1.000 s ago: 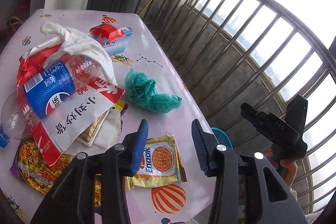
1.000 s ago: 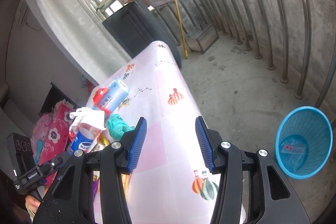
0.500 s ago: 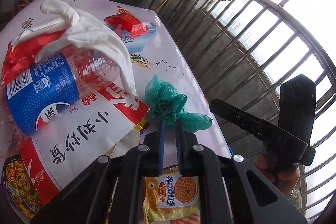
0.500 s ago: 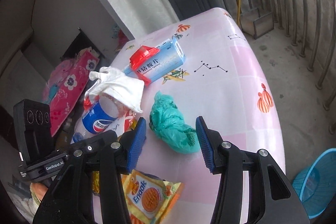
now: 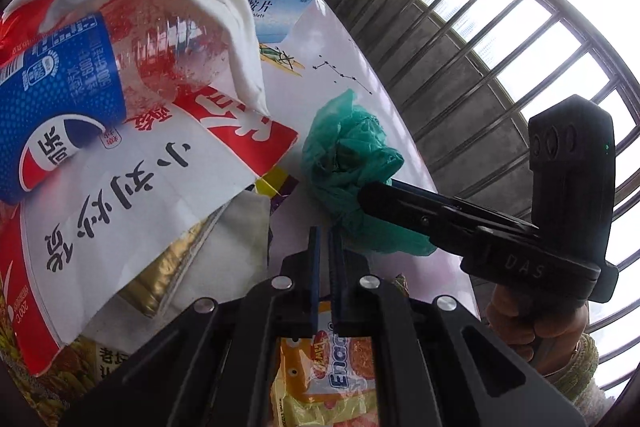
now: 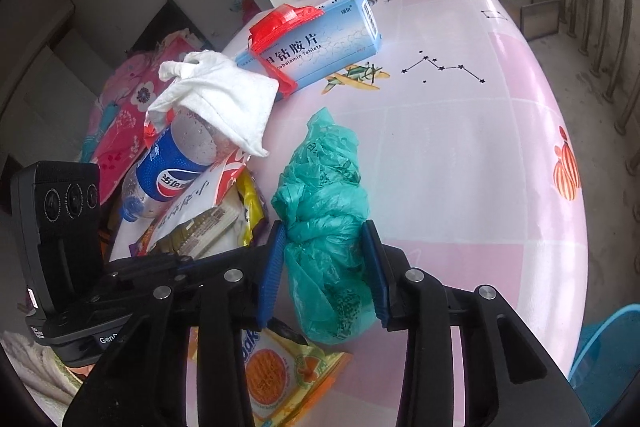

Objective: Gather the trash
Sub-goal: 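Grasp the Enaak snack wrapper with the left tool while the right tool holds the green bag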

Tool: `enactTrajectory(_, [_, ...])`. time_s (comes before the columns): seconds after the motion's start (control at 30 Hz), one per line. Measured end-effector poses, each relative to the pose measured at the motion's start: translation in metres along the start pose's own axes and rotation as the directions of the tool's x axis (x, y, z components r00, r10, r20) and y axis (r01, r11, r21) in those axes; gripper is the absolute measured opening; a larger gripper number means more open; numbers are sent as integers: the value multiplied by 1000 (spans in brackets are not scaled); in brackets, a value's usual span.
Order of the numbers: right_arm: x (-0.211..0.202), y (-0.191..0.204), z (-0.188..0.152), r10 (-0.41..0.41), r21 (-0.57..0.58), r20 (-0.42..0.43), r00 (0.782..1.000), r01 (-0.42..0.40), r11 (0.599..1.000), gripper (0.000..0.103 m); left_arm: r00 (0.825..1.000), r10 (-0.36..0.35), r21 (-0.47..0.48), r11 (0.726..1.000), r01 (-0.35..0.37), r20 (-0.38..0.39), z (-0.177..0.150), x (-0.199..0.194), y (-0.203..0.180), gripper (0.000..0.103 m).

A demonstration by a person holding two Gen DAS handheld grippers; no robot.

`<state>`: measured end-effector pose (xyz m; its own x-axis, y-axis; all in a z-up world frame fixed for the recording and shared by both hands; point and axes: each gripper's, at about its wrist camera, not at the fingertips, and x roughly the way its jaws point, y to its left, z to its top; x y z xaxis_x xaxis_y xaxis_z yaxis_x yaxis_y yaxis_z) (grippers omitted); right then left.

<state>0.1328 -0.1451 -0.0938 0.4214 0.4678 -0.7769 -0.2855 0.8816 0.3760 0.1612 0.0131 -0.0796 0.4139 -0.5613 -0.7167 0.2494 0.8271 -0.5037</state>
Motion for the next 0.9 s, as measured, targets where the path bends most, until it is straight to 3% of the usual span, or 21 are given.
enactTrajectory(0.23, [-17,11,-29,-50,39,8,999,49,998,34,999,-8,34,999,7,34,-5,-29,-8,4])
enactTrajectory(0.43, [-20,22,-41,-95,48,20,995,94,994,34,1000,-19,70,997,18,22,-30,-60,-11,4])
enactTrajectory(0.7, [-21,33,-50,-148,45,29,989,146,988,34,993,-81,57,995,87,-87,-89,-84,-6,4])
enactTrajectory(0.9, [-27,39,-63,-180,58,42,983,177,982,34,972,-133,-15,991,133,-193,-118,-72,0,4])
